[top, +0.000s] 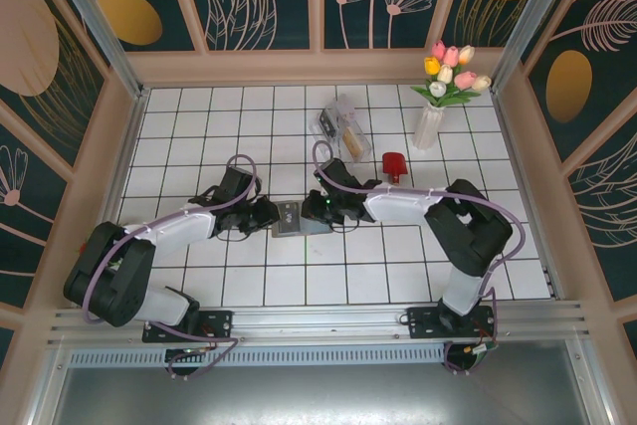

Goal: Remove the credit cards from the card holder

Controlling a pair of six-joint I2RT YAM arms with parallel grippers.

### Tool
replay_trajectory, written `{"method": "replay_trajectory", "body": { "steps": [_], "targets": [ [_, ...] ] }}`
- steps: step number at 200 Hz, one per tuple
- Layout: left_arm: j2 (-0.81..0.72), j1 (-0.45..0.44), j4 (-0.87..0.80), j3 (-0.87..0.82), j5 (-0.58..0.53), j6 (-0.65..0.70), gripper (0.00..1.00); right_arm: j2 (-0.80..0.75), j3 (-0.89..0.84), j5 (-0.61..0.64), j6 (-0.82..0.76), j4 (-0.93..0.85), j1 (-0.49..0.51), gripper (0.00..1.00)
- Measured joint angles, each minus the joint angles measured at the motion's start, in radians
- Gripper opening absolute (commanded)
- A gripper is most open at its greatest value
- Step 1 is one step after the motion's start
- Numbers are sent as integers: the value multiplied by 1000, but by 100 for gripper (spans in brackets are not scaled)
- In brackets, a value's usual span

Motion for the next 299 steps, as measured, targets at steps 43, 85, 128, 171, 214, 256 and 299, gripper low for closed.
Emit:
{"method": "replay_trajectory", "body": {
  "steps": [43,85,128,171,214,256,299],
  "targets": [
    [14,0,53,-18,36,-30,12,1,-11,-68,2,79,25,15],
    [59,0,52,-39,36,-49,8,64,-11,-93,18,93,38,14],
    [69,0,54,-45,35,-60,8,76,-11,-80,35,78,38,14],
    [71,0,55,-45,30,-60,8,76,-11,-57,39,51,38,17],
    [72,0,56,-45,29,-61,11,76,-18,-52,39,53,38,18],
    [75,0,65,-49,32,-61,13,84,-37,-100,35,105,31,16],
    [77,2,93,-63,46,-61,15,98,-35,-140,24,118,18,16]
  ]
}}
